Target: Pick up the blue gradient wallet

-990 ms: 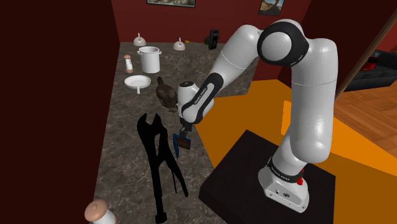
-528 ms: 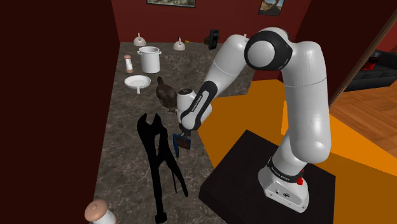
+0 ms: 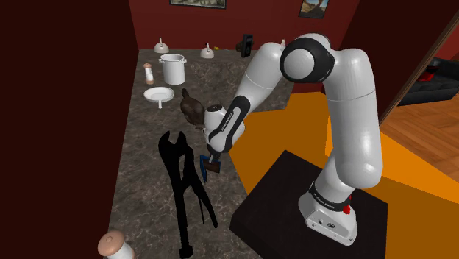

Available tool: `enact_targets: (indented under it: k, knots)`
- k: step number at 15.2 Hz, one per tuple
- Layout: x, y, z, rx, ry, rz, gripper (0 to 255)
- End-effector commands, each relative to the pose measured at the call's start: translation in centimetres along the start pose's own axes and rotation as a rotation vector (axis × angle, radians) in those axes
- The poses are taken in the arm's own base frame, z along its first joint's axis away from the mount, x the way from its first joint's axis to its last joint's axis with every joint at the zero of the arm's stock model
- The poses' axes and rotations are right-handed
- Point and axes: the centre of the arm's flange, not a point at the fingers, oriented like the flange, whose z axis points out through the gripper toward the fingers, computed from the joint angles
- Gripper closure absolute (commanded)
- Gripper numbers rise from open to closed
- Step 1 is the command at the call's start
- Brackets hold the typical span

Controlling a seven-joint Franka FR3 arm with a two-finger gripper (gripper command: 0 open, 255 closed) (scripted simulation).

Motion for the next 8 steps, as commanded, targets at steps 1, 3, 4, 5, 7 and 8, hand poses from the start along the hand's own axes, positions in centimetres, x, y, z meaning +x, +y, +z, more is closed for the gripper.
enact_targets:
  k: [1, 3, 4, 5, 7, 8]
  knots:
    - [0.0, 0.0, 0.0, 0.000, 0.000, 0.000, 255]
    - [0.0, 0.0, 0.0, 0.000, 0.000, 0.000, 255]
    - [0.0, 0.1, 0.0, 0.000, 0.000, 0.000, 255]
    - [0.0, 0.0, -0.5, 0.000, 0.000, 0.000, 255]
    - [-0.1, 0.0, -1.6, 0.000, 0.000, 0.000, 255]
    - [-0.1, 0.0, -2.1, 0.000, 0.000, 0.000, 255]
